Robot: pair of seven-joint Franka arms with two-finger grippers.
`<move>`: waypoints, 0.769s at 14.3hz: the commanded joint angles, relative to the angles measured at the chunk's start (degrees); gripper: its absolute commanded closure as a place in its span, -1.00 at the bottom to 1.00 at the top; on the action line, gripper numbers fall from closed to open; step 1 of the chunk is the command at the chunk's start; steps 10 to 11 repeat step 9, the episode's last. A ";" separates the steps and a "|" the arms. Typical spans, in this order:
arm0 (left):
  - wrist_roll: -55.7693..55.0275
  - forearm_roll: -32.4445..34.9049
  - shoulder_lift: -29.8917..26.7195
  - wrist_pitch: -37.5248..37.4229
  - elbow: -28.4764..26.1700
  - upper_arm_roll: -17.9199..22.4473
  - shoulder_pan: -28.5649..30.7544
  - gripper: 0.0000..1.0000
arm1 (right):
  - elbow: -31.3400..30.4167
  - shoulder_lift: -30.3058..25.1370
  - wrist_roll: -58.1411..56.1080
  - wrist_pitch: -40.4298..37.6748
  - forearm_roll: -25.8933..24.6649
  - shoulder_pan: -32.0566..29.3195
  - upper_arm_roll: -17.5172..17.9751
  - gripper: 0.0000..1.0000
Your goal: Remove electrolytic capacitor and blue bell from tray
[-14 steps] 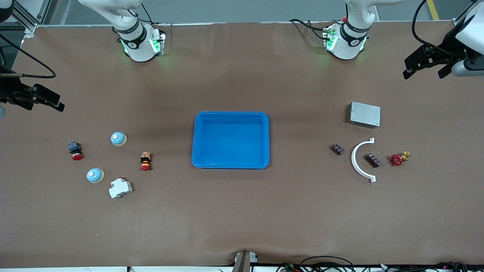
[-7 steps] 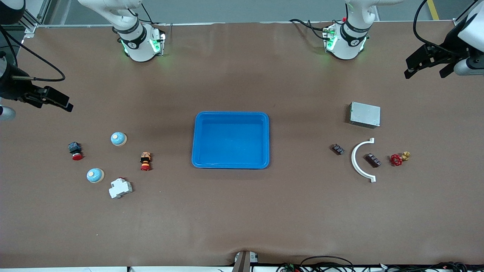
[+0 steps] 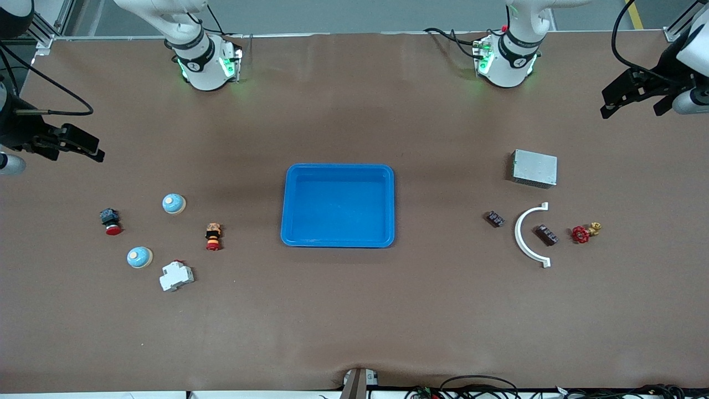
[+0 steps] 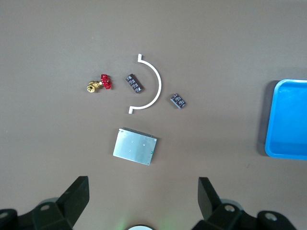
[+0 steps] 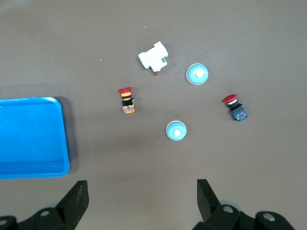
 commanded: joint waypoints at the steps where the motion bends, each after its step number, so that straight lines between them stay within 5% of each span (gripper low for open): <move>1: 0.28 1.16 0.64 -1.49 2.53 -0.55 0.23 -1.00 | -0.29 -0.88 -1.05 -0.15 -0.89 -0.51 -0.37 -1.00; 11: 0.11 0.37 0.64 -3.86 3.94 -0.82 -0.12 -1.00 | 0.24 -0.88 -1.05 0.37 -0.98 -0.78 -0.37 -1.00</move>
